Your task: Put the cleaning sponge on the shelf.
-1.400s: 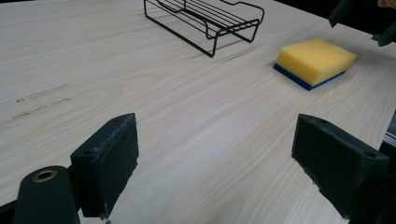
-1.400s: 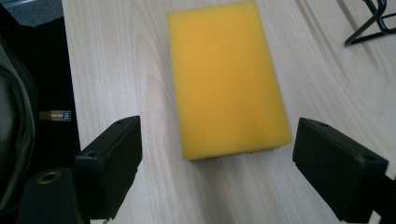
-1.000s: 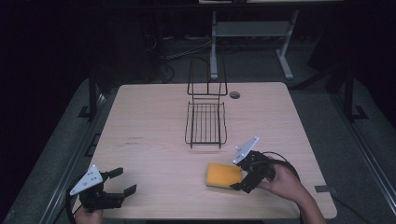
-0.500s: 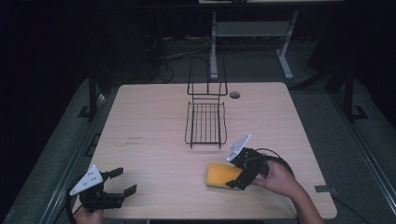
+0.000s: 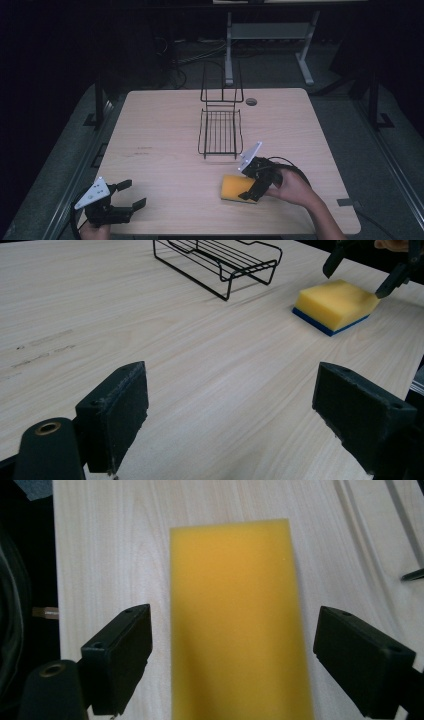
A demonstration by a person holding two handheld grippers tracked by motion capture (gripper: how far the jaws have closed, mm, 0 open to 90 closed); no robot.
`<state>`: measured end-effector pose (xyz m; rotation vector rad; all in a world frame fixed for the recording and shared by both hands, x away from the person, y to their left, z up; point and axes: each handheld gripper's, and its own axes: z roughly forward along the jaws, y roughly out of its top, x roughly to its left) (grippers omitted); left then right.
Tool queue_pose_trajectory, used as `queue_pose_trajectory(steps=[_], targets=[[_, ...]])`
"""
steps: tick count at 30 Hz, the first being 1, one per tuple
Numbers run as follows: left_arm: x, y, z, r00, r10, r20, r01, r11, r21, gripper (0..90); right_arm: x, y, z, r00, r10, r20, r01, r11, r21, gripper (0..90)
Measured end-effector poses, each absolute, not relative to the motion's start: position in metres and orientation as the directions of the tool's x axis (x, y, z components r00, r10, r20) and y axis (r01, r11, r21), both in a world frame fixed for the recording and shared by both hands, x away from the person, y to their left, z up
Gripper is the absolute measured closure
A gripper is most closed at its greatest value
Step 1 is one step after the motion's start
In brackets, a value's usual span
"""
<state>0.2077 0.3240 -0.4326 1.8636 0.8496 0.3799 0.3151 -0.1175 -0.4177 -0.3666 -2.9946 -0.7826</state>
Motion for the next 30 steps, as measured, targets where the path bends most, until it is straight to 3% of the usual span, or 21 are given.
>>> queue_pose_trajectory(steps=[30], targets=[[0.209,0.325,-0.433,0.703,0.703,-0.107,0.384,-0.248,0.890,14.0,0.321,-0.105,-0.434,-0.976,0.189,0.108,0.218,0.877,0.428,15.4]])
